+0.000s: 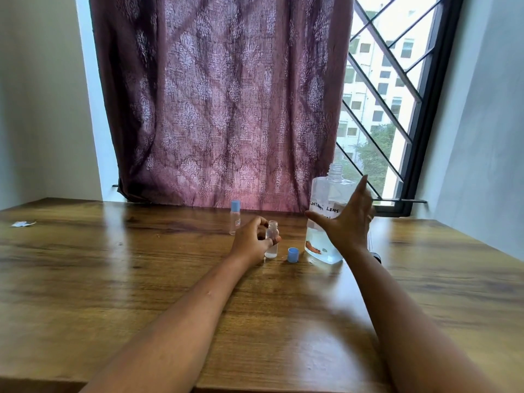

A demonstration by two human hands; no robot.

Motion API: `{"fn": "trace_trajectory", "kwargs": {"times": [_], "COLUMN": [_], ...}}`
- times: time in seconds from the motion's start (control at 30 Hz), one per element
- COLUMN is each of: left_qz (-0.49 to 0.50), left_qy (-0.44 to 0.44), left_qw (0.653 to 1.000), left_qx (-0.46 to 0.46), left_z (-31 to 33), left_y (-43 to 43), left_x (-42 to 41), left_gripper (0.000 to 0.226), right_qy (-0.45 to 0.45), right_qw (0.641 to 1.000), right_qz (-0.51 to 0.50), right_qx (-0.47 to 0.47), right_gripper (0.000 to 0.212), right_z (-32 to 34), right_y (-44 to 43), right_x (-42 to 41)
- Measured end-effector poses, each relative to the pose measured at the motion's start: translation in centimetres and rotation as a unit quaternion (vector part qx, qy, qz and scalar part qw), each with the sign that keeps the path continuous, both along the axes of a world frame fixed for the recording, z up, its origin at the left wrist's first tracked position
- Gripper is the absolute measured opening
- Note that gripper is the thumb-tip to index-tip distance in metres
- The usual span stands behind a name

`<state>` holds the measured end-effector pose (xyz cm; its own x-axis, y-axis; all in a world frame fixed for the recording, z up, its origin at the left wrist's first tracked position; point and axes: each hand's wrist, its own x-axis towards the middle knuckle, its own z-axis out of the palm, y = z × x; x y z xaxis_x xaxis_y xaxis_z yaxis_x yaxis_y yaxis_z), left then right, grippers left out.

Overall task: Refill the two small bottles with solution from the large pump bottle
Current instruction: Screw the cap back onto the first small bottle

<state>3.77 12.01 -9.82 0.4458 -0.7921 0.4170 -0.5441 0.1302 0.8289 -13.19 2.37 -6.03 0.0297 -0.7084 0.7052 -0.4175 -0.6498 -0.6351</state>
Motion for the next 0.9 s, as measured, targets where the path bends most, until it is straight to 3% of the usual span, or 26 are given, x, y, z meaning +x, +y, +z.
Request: {"fn": "trace_trajectory", "kwargs": {"times": [0.07,0.17,0.23,0.3,0.4,0.57,0.7,0.9], "left_qz": [0.002,0.004,0.009,0.011,0.014,0.013,0.027,0.015], "left_qy": [-0.002,0.006,0.004,0.004,-0.013,-0.024,-0.036,-0.027], "left_qw": [1.000,1.000,1.000,1.000,1.000,1.000,0.999,0.999], "left_qx": [-0.003,-0.003,-0.001,0.001,0.007,0.015,0.023,0.031], "left_z": [0.0,0.1,0.1,0.1,0.1,0.1,0.2,0.1], "left_y": [0.1,0.1,0.1,0.2,0.2,0.0,-0.1,-0.2], "left_x": [-0.1,-0.2,-0.2,-0.1,0.1,0.3,0.3,0.4], "left_gripper": [0.032,0.034,0.034,0.029,0.026,0.032,0.038,0.038], "right_qy": [0.006,0.051,0.101,0.208,0.327,0.379,0.392,0.458], "right_qw": [0.994,0.959,0.957,0.952,0.927,0.911,0.911,0.879], "right_qz": [-0.042,-0.057,0.038,0.117,0.141,0.156,0.118,0.131], "right_qx": [-0.101,-0.274,-0.268,-0.191,-0.115,-0.049,-0.043,0.006], "right_gripper": [0.119,0.070,0.034,0.014,0.014,0.031,0.031,0.024], "right_z": [0.7,1.2,1.1,0.5,-0.7,-1.6,-1.5,-2.0], "right_y": [1.4,3.3,4.2,4.9,4.8,4.0,3.6,3.0], "right_x": [0.0,0.7,1.6,2.4,3.3,3.4,3.2,3.3]}}
